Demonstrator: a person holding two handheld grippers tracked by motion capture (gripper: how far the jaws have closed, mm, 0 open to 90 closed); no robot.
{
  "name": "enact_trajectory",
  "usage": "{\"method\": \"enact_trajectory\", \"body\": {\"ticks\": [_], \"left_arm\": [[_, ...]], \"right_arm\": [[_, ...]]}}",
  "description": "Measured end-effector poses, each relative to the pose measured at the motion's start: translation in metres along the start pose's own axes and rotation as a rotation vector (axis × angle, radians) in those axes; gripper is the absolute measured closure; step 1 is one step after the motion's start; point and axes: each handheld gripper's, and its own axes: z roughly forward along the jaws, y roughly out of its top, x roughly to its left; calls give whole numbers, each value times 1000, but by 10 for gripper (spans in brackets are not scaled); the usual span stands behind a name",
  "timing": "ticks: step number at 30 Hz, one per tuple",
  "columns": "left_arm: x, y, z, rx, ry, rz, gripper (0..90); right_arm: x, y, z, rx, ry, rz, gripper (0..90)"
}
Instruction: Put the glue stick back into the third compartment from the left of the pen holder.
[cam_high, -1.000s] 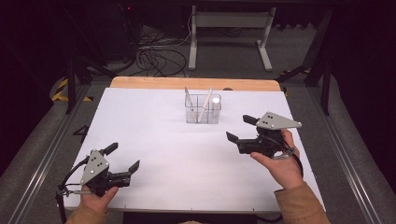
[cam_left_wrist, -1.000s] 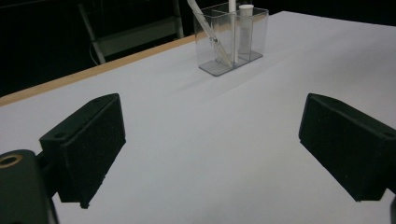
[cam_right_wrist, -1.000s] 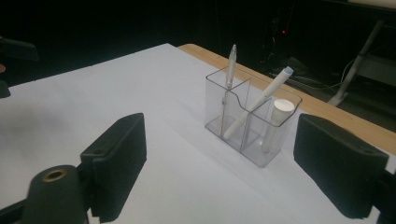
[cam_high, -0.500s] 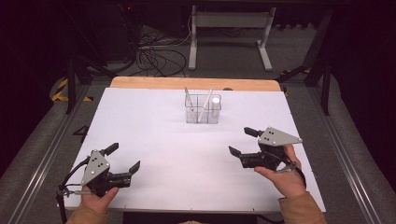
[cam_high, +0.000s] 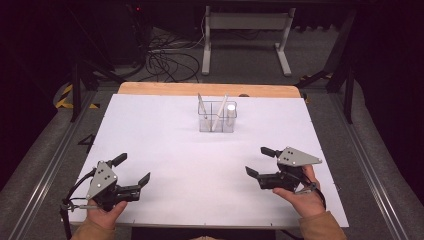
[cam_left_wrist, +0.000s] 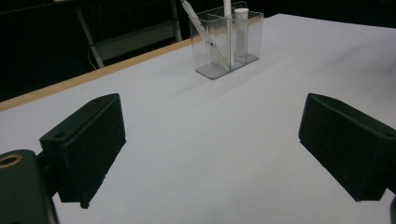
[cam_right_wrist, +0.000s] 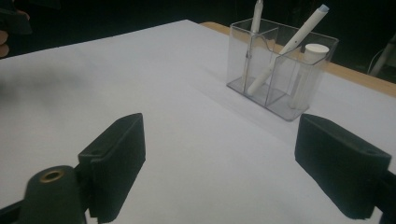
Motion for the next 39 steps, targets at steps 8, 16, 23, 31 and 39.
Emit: {"method": "enact_trajectory", "body": {"ticks": [8, 16, 23, 31, 39], "left_arm": [[-1, 0, 1, 5, -4, 10, 78], [-1, -1, 2, 10, -7, 9, 78], [0, -2, 2, 11, -11, -2, 78], [1, -2, 2, 11, -23, -9, 78], [1, -3, 2, 11, -15, -3, 76]], "right_arm": [[0, -18, 3, 11, 10, 7, 170], [-4, -33, 13, 58, -26, 54, 171], [-7, -38, 14, 53, -28, 52, 171], [-8, -37, 13, 51, -33, 27, 162], [-9, -36, 12, 42, -37, -6, 151]]}}
